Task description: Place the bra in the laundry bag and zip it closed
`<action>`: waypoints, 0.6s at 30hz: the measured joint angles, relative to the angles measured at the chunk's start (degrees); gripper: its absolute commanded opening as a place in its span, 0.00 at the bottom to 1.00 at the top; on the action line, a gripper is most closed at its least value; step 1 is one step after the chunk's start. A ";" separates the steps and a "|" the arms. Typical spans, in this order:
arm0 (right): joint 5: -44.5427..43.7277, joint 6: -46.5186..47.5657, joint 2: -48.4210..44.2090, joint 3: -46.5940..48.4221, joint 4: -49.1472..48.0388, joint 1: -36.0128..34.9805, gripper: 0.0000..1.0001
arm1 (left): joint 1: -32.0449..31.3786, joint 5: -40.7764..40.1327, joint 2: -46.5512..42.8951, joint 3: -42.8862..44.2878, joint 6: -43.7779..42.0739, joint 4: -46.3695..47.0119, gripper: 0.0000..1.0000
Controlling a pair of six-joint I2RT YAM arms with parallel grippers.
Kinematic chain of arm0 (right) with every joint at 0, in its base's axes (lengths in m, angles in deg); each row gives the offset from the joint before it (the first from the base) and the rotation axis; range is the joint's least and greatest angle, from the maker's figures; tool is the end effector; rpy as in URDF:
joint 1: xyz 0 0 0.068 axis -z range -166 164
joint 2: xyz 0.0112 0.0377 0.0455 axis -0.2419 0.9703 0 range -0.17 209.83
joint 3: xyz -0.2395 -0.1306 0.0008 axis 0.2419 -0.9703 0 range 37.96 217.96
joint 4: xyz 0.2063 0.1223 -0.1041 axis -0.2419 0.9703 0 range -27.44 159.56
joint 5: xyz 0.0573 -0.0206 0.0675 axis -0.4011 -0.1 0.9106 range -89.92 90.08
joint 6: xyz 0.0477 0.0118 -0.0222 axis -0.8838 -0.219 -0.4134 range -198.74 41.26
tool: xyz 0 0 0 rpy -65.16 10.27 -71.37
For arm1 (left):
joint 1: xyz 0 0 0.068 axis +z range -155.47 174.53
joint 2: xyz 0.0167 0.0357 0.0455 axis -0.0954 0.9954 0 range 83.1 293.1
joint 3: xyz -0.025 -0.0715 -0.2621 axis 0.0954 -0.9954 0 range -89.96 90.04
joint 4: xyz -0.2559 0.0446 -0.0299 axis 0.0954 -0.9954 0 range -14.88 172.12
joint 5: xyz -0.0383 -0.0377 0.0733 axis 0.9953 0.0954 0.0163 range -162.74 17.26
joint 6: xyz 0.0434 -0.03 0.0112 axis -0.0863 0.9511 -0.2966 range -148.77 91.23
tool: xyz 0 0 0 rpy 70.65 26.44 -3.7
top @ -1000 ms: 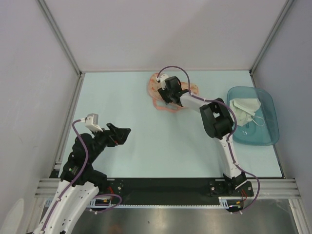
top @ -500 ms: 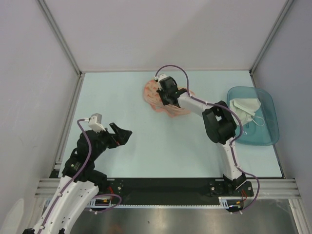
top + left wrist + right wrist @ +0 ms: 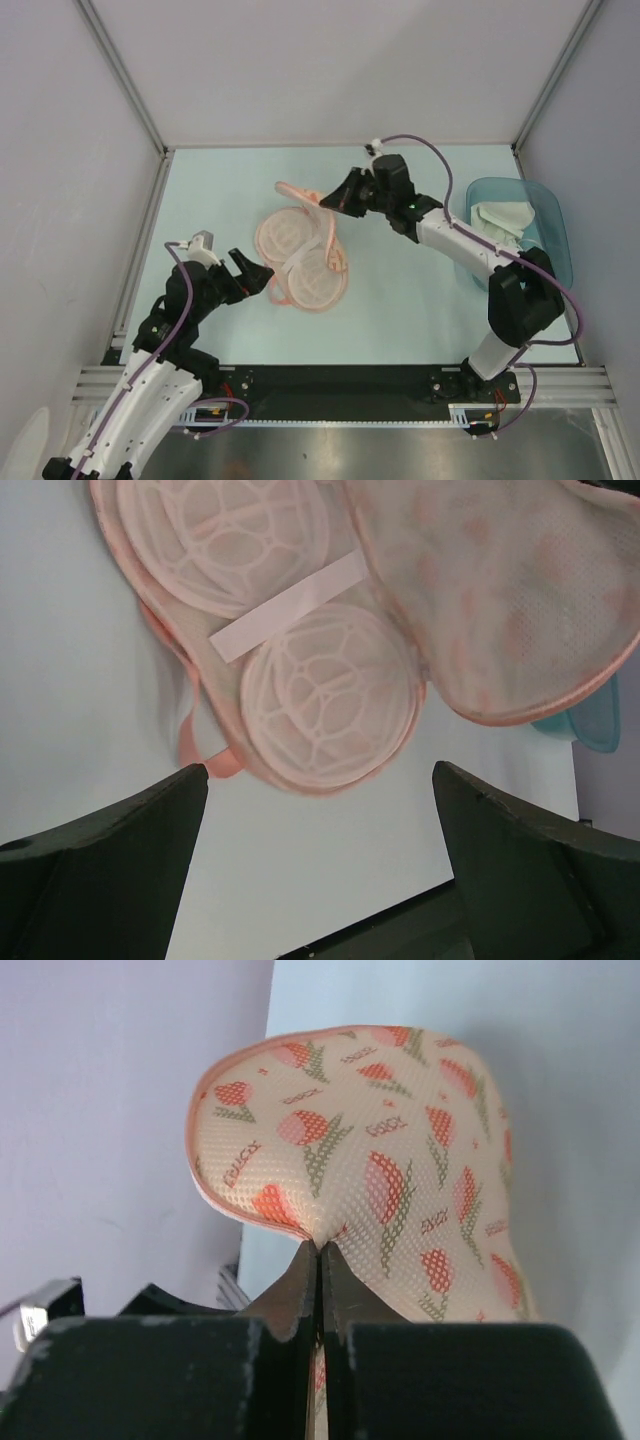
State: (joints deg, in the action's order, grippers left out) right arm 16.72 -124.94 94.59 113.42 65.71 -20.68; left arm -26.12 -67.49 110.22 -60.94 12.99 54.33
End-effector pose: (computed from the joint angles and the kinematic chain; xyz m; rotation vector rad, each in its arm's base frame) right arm 0.3173 0.2319 0.3109 0.0064 2.1506 1.1667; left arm 0.1171 -0.0475 0.2541 -0.3269 2.0847 -0.7669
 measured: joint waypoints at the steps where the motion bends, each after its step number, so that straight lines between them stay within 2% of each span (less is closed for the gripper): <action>1: 2.45 -2.97 0.02 -2.40 -2.69 0.74 0.00 | 0.00 0.26 0.46 -0.02 0.26 0.24 1.00; 2: 5.53 -5.99 0.35 -5.20 -5.51 5.40 0.00 | 0.00 0.59 1.09 -0.02 0.33 0.50 1.00; 5: 13.68 -13.49 2.47 -14.10 -15.12 15.15 0.18 | 0.02 1.79 4.48 -0.07 0.39 1.49 1.00; 6: 15.43 -14.49 3.30 -15.98 -16.68 17.62 0.30 | 0.04 2.16 5.51 -0.07 0.39 1.77 0.99; 8: 19.30 -14.32 4.94 -18.78 -17.73 22.34 0.44 | 0.04 2.97 7.65 -0.09 0.39 2.67 0.99; 9: 20.00 -11.91 5.11 -19.08 -15.87 23.80 0.56 | 0.04 3.23 8.52 -0.09 0.37 3.02 0.98; 10: 19.43 -8.92 4.79 -18.88 -13.03 24.55 0.60 | 0.04 3.78 9.81 -0.09 0.35 3.56 0.98; 12: 14.95 -1.73 3.13 -16.50 -4.15 24.22 0.68 | 0.04 4.46 11.41 -0.09 0.35 4.09 0.98; 15: 1.88 8.13 -0.96 -10.14 8.48 21.11 0.87 | 0.07 5.53 12.55 -0.09 0.37 5.25 0.98; 18: -12.76 13.22 -6.51 -6.34 15.17 19.26 1.00 | 0.07 6.58 12.66 -0.33 0.76 6.91 0.97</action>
State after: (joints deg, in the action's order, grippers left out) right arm 3.96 -111.71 88.07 107.09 80.88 -1.42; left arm -26.05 -60.91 122.87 -61.27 13.75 61.24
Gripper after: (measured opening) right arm 0.878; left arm 0.980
